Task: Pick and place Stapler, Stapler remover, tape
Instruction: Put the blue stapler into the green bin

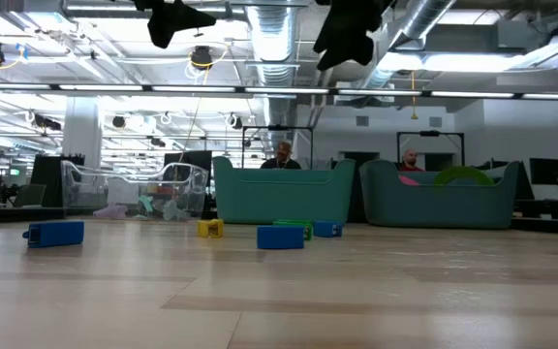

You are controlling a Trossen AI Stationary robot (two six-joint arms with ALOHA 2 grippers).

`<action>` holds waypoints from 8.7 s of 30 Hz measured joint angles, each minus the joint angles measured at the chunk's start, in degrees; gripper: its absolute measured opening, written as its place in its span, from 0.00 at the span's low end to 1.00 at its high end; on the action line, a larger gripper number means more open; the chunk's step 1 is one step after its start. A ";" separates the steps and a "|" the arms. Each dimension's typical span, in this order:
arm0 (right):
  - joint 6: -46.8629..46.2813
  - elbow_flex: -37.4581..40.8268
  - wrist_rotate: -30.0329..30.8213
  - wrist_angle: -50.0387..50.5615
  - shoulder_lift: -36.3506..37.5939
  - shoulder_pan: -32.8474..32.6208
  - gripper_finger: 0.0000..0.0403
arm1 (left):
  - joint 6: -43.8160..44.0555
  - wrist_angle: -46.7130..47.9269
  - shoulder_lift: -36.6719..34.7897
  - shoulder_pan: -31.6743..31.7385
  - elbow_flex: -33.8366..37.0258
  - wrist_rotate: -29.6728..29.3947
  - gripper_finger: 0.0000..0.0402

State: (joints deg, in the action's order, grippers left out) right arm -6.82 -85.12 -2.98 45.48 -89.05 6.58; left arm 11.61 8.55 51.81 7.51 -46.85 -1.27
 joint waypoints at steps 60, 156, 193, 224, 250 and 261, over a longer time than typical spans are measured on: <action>-1.58 0.00 1.46 6.39 -0.16 -5.06 0.38 | 52.98 22.53 27.46 -24.48 0.00 7.95 0.63; 4.43 0.00 1.49 5.37 -0.18 -4.21 0.38 | 79.25 21.82 26.12 -24.65 -0.01 7.33 0.22; 9.93 0.01 1.47 10.00 15.68 -4.18 0.02 | 81.27 37.01 29.38 -30.03 -21.76 -1.08 0.00; 2.22 0.00 1.49 12.82 16.67 -4.31 0.00 | 10.83 36.19 36.39 -38.67 -22.84 -0.79 0.18; 2.17 0.02 1.51 12.82 16.65 -4.29 0.00 | 15.30 24.63 36.37 -31.58 -3.89 -1.83 0.96; 2.20 0.02 1.51 12.80 16.63 -4.29 0.00 | 9.68 18.08 36.37 -33.51 -0.08 -6.16 0.90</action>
State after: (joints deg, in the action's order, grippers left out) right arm -4.62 -85.10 -1.48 58.28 -72.42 2.28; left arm 21.29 26.62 88.18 -26.01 -46.93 -7.42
